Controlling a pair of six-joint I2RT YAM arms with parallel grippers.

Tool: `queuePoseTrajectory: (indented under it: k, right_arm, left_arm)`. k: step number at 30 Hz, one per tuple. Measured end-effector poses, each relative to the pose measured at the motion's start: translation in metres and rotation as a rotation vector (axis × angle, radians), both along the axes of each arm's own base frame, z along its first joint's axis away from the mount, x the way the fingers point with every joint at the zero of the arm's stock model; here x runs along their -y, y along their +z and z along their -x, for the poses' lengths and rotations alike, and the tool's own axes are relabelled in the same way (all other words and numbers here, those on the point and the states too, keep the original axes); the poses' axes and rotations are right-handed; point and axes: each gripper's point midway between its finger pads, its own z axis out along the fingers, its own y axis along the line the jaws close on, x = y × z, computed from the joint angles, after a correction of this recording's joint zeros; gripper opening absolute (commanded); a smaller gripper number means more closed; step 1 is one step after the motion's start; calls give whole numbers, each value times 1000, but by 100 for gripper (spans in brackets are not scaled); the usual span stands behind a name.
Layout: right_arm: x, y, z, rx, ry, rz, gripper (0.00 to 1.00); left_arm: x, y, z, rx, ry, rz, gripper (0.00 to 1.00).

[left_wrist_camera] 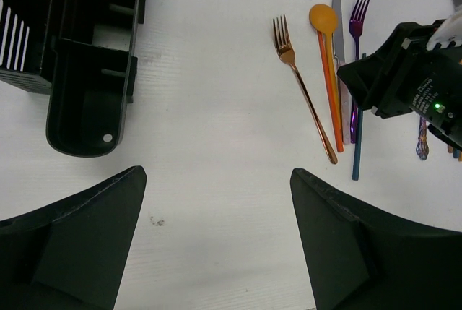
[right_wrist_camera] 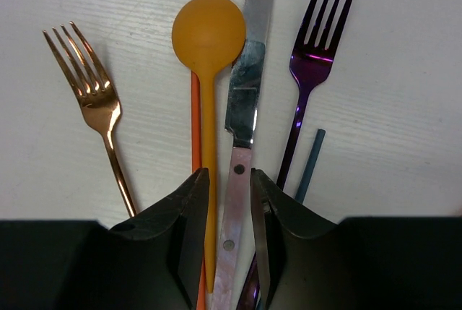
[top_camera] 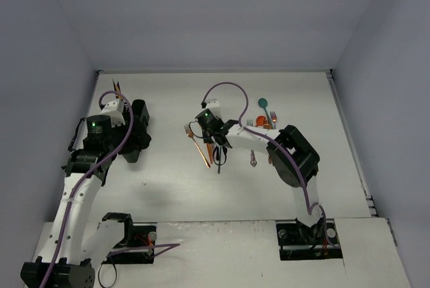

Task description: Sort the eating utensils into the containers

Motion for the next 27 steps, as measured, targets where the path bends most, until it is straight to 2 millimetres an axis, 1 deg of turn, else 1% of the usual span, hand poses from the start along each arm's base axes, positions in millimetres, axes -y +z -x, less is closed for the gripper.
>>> queuePoseTrajectory:
  k: [4, 7, 9, 18, 20, 22, 24, 27]
  right_arm:
    - [2, -15, -1, -20, -8, 15, 27]
    - [1, -15, -6, -15, -18, 1, 25]
    - [3, -15, -8, -14, -26, -3, 21]
    - [11, -22, -7, -27, -37, 11, 21]
    - [11, -21, -8, -25, -38, 8, 15]
    - [12, -22, -9, -24, -39, 8, 4]
    - [12, -22, -9, -22, -38, 8, 0]
    - [12, -21, -10, -20, -34, 11, 0]
  left_arm:
    - [2, -3, 1, -10, -10, 6, 79]
    - [3, -3, 1, -10, -13, 10, 79]
    - [4, -3, 1, -11, -16, 11, 79]
    - [8, -3, 2, -15, -21, 23, 79]
    - [9, -3, 2, -18, -23, 28, 79]
    - [11, -3, 3, -20, -27, 31, 79]
    - [12, -3, 3, -21, -31, 34, 79]
    - [17, -3, 4, -25, -43, 43, 79]
